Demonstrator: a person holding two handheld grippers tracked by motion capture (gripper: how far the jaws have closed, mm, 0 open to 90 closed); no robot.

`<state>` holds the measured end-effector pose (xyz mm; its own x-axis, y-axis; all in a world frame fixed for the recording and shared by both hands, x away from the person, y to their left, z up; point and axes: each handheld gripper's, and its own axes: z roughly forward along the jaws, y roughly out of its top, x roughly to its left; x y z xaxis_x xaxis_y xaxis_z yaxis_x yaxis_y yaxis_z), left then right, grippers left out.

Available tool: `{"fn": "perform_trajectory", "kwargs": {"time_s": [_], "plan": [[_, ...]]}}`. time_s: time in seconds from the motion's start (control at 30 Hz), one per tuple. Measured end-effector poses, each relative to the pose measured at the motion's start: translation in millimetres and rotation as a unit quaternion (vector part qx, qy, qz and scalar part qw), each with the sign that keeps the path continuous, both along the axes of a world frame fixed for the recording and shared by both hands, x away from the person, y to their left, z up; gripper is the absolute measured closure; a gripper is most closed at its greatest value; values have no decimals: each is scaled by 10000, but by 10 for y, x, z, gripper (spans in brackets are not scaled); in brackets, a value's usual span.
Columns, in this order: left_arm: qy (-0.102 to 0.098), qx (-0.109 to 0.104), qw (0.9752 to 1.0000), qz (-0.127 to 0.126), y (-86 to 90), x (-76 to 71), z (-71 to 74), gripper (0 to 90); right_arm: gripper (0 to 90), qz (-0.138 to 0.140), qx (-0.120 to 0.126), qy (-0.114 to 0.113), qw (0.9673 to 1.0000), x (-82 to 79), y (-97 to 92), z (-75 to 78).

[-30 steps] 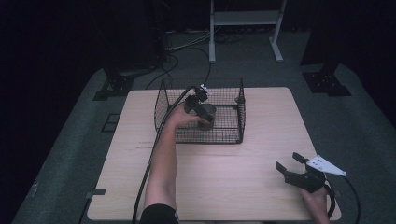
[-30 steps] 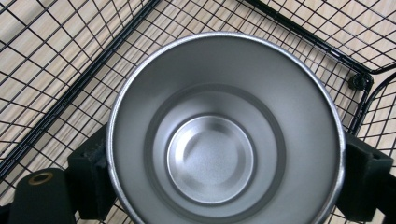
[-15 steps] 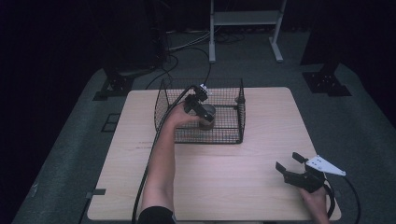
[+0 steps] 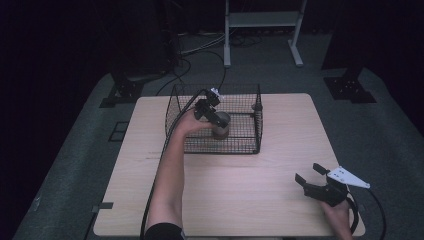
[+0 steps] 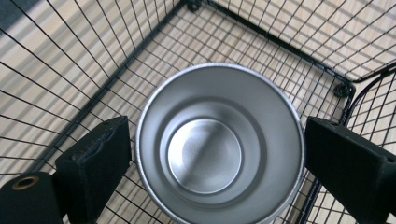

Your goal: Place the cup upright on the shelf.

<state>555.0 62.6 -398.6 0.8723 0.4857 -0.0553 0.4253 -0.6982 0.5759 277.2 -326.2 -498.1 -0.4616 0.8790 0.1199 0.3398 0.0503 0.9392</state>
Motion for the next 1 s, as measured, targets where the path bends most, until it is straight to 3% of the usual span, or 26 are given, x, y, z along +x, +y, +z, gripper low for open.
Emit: {"fn": "perform_trajectory", "kwargs": {"time_s": [0.23,0.4,0.6,0.77,1.0], "plan": [[-111,-184,9998,-58,8,-49,123,78,135,-3,-15,1,10000,-1,1,0],[-229,-193,9995,-76,42,-107,183,78,135,-17,-30,4,10000,-3,10,1],[-350,-385,9986,-89,125,-203,311,79,135,7,-70,0,10000,-1,14,1],[-509,-490,9973,-200,177,-351,459,79,135,6,-88,13,10000,1,17,1],[-677,-622,9953,-295,230,-514,550,79,135,5,-98,20,10000,3,19,1]]}}
